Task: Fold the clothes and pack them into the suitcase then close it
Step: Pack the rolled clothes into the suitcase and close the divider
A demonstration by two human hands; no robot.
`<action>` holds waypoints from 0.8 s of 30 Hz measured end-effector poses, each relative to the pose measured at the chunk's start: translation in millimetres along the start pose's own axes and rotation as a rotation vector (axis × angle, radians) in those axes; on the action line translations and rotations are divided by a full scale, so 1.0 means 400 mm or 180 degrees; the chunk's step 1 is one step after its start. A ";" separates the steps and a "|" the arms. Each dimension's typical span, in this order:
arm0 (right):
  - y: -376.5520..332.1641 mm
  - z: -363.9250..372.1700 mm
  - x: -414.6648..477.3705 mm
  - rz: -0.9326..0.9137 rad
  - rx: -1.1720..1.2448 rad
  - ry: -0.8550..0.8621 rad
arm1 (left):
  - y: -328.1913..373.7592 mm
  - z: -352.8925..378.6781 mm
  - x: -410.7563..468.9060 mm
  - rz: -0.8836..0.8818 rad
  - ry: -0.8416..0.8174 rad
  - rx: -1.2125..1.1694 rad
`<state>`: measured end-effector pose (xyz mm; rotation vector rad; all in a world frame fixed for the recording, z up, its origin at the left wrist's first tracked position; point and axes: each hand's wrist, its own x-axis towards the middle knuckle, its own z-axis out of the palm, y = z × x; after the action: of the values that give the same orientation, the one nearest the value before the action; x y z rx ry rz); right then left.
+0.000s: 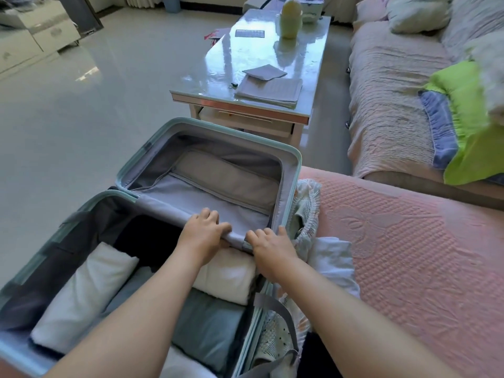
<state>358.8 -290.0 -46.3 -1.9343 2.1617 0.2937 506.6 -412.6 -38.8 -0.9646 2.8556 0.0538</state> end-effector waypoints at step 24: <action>0.446 -0.006 -0.167 0.1492 0.2095 0.0188 | 0.402 -0.007 0.161 0.0168 -0.0381 -0.0756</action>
<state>188.5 -207.8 -24.4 -1.0903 2.3238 -0.3692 358.2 -323.7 -45.5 -0.8906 2.8074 0.4491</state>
